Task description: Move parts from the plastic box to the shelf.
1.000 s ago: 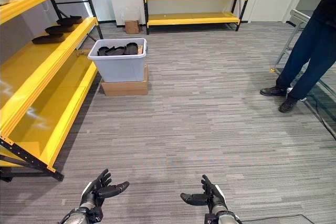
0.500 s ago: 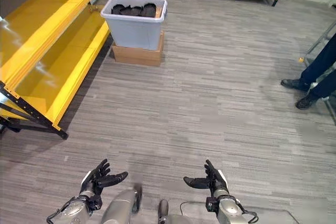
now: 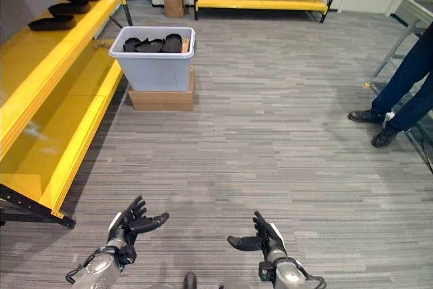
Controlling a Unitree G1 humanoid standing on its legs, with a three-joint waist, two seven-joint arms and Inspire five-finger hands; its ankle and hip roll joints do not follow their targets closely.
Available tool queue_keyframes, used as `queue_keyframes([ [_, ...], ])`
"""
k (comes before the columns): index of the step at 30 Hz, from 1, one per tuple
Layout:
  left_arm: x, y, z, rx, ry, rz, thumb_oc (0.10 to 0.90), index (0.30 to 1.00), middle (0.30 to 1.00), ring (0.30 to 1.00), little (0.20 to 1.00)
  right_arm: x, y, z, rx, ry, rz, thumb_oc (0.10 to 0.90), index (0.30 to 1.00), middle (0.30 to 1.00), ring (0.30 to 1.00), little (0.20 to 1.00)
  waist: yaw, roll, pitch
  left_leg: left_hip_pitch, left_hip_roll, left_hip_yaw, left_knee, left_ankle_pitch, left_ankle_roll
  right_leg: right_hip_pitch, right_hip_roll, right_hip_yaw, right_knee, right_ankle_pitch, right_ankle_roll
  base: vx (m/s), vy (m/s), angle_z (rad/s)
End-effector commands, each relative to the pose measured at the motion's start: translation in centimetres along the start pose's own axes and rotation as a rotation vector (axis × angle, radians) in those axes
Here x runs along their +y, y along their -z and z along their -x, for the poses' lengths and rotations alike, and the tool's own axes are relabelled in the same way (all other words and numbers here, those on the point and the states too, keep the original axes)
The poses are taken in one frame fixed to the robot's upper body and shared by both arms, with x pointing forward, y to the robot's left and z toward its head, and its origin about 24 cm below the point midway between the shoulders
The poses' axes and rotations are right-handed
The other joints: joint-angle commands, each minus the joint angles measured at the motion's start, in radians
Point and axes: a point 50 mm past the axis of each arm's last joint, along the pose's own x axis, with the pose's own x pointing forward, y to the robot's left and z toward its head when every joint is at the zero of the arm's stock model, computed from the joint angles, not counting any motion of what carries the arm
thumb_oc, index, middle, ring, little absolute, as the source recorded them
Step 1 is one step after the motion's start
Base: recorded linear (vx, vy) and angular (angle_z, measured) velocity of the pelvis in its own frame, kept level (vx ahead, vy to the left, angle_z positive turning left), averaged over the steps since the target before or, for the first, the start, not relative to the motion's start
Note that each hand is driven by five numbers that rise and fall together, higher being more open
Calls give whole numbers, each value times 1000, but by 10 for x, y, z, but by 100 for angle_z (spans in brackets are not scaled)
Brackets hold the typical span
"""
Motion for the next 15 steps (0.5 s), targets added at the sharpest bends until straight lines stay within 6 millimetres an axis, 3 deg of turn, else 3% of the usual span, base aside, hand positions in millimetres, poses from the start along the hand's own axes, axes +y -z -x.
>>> queue_keyframes([
  [1, 9, -44, 0, -193, 23, -71, 900, 1000, 1000, 1000, 1000, -3, -49, -5, -218, -9, 23, 900, 1000, 1000, 1000, 1000, -21, 37, 17, 6, 71, -33, -94, 82, -61, 91, 97, -34, -332, 198, -28, 277, 53, 26],
  [3, 10, -44, 1, -196, 25, -70, 900, 1000, 1000, 1000, 1000, -4, -49, -3, -220, -11, 8, 900, 1000, 1000, 1000, 1000, -31, 42, 20, 42, 66, -42, -94, 60, -66, 60, 87, -60, -437, 180, -32, 390, 48, 49],
  [5, 9, -41, 2, -187, 32, -63, 900, 1000, 1000, 1000, 1000, -8, -46, -1, -211, 4, 3, 900, 1000, 1000, 1000, 1000, -48, 39, 18, 98, 51, -68, -107, 23, -80, 72, 54, -96, -691, 179, -26, 451, -28, 40],
  [6, 9, -39, 1, -180, 32, -64, 900, 1000, 1000, 1000, 1000, -9, -46, -1, -209, 10, 5, 900, 1000, 1000, 1000, 1000, -55, 37, 17, 125, 46, -80, -113, 9, -88, 71, 54, -88, -798, 198, -18, 639, -98, 33],
  [7, 9, -39, 1, -182, 30, -66, 900, 1000, 1000, 1000, 1000, -11, -47, -1, -213, 10, 16, 900, 1000, 1000, 1000, 1000, -60, 30, 14, 168, 40, -93, -120, -6, -104, 54, 35, -76, -951, 260, 4, 602, -100, 59],
  [8, 11, -38, 2, -180, 29, -68, 900, 1000, 1000, 1000, 1000, -12, -47, 0, -211, 14, 24, 900, 1000, 1000, 1000, 1000, -64, 34, 17, 193, 45, -101, -121, -18, -110, 63, 26, -93, -1002, 291, 14, 593, -111, 67],
  [11, 10, -32, 2, -159, 36, -67, 900, 1000, 1000, 1000, 1000, -14, -46, 1, -207, 8, 43, 900, 1000, 1000, 1000, 1000, -75, 32, 5, 269, 58, -121, -119, -50, -128, 61, 18, -92, -1026, 339, 32, 452, -103, 47],
  [14, 3, -26, 1, -139, 51, -62, 900, 1000, 1000, 1000, 1000, -16, -43, 2, -197, 13, 32, 900, 1000, 1000, 1000, 1000, -83, 28, -33, 289, 100, -113, -71, -68, -158, 102, 36, -91, -1024, 344, 6, 538, -225, 39],
  [15, -1, -28, 0, -146, 64, -54, 900, 1000, 1000, 1000, 1000, -18, -46, 1, -205, 17, 28, 900, 1000, 1000, 1000, 1000, -93, 39, -48, 288, 135, -123, -39, -41, -176, 92, 64, -120, -973, 308, -20, 261, -142, 26],
])
